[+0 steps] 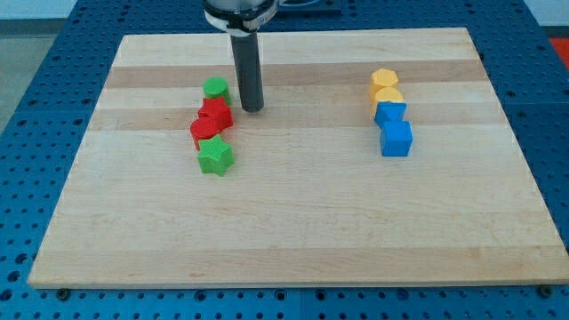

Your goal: Adjust the green star below the red circle

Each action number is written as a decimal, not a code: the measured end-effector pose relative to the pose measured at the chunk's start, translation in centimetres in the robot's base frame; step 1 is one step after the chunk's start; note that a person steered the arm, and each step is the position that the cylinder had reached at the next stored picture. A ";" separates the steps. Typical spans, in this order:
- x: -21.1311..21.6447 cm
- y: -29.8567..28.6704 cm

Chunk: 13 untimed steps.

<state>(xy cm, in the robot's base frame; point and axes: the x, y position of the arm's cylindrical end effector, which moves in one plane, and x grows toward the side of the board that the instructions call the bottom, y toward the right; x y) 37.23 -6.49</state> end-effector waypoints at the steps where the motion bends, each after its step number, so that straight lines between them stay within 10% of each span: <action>1: 2.2 0.0; 13: 8.5 -3.0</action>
<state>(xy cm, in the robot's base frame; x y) 45.71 -9.49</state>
